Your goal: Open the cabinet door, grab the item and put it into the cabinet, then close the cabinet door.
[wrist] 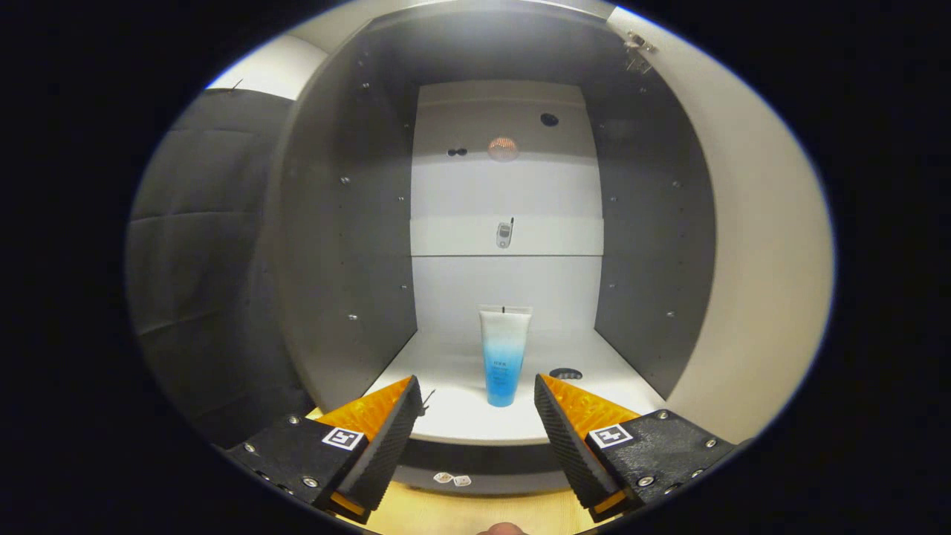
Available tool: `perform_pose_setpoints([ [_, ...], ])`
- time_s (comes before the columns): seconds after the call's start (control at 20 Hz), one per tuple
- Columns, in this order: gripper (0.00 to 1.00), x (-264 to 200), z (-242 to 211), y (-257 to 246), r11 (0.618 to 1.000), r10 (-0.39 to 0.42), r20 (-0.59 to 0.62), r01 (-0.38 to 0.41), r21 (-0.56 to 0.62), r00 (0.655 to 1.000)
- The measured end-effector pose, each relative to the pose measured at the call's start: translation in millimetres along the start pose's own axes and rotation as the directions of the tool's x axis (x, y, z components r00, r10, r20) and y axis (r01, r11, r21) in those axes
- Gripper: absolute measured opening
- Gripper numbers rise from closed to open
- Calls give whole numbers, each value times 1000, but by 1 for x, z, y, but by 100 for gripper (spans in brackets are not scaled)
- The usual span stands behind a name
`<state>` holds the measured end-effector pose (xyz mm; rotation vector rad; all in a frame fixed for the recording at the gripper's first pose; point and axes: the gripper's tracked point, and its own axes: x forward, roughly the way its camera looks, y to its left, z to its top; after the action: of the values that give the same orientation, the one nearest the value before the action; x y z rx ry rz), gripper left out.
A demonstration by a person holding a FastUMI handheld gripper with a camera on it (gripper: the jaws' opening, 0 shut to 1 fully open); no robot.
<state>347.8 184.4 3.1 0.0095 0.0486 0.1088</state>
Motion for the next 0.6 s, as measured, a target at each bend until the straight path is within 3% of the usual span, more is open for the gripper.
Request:
perform_pose_setpoints([
  [0.45, 94, -167, 27, 18, 998, -23, 50, 20, 52, 998],
  [0.6, 94, -223, 20, 26, 991, -17, 31, 13, 133, 999],
])
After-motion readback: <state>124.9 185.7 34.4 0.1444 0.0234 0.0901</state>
